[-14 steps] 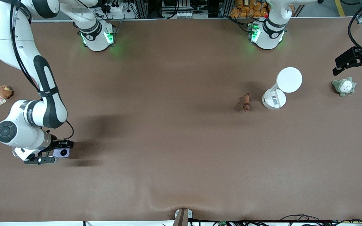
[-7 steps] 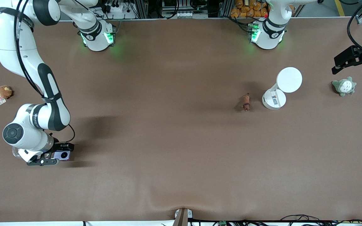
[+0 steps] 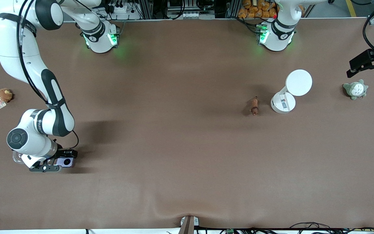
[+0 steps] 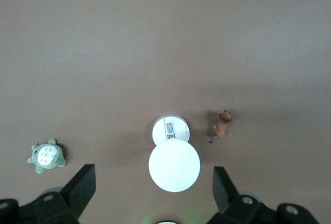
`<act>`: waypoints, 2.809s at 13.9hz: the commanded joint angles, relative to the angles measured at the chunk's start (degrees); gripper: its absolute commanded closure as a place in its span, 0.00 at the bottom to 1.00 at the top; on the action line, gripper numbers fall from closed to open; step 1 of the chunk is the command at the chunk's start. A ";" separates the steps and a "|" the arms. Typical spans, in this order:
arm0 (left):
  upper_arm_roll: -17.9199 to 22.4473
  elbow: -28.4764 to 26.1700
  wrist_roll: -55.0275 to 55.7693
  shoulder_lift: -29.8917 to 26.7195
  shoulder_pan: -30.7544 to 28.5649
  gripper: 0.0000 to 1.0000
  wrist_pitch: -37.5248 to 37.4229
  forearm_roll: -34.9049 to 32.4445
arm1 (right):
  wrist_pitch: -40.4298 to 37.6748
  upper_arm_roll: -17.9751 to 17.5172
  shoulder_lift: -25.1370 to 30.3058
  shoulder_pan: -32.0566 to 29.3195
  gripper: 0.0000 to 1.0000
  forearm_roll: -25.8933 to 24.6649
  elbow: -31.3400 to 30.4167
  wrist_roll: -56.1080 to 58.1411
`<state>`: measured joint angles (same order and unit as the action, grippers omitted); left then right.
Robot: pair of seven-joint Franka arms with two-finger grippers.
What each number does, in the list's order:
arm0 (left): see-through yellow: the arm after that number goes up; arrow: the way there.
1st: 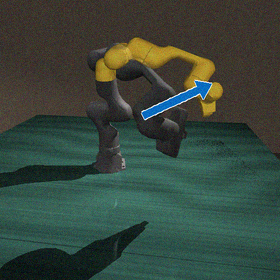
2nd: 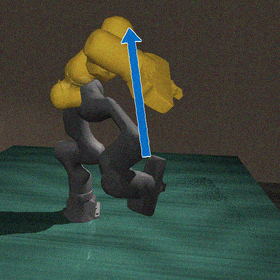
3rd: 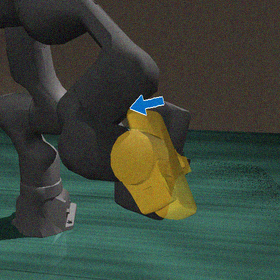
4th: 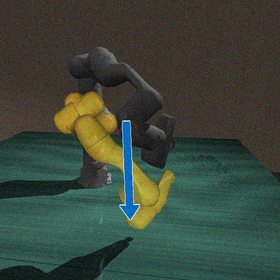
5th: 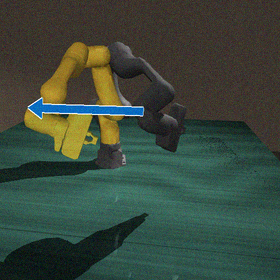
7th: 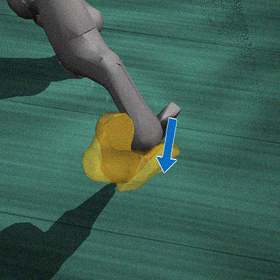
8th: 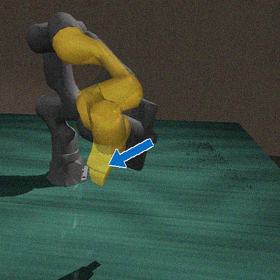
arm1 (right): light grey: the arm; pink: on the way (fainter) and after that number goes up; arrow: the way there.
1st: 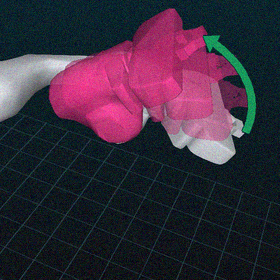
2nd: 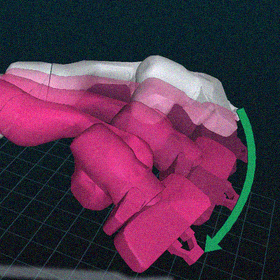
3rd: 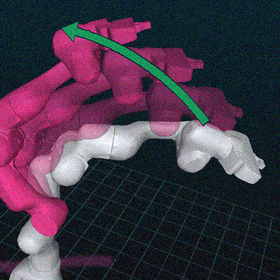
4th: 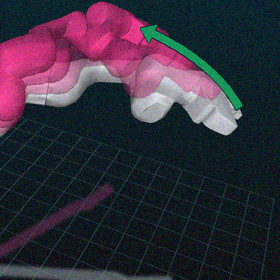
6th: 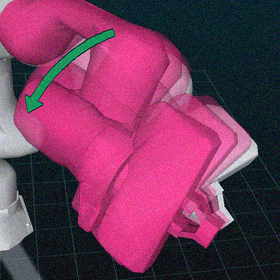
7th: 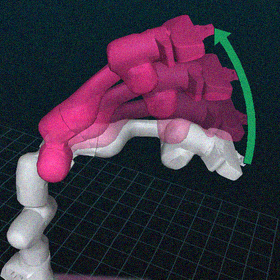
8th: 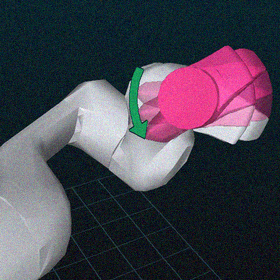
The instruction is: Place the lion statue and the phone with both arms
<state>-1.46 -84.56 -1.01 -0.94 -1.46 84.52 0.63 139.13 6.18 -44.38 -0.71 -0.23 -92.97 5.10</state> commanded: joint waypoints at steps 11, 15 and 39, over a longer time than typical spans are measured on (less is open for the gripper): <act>-1.61 0.80 0.57 0.24 0.84 0.00 -0.76 -0.45 | -6.75 -0.82 5.34 -0.79 0.00 -1.00 0.86 -1.06; -1.61 0.71 0.91 0.24 0.67 0.00 -2.34 -0.02 | -17.81 -1.00 12.90 -0.35 0.00 -0.91 0.42 -0.97; -1.61 0.54 0.65 0.33 0.41 0.00 -2.43 -0.54 | -55.64 -8.99 45.96 -5.00 0.00 0.49 6.22 -4.13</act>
<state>-2.88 -84.62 -0.35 -0.79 -0.97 82.96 0.63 83.92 -1.65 0.86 -4.08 -0.19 -86.75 1.80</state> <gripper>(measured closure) 0.000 0.000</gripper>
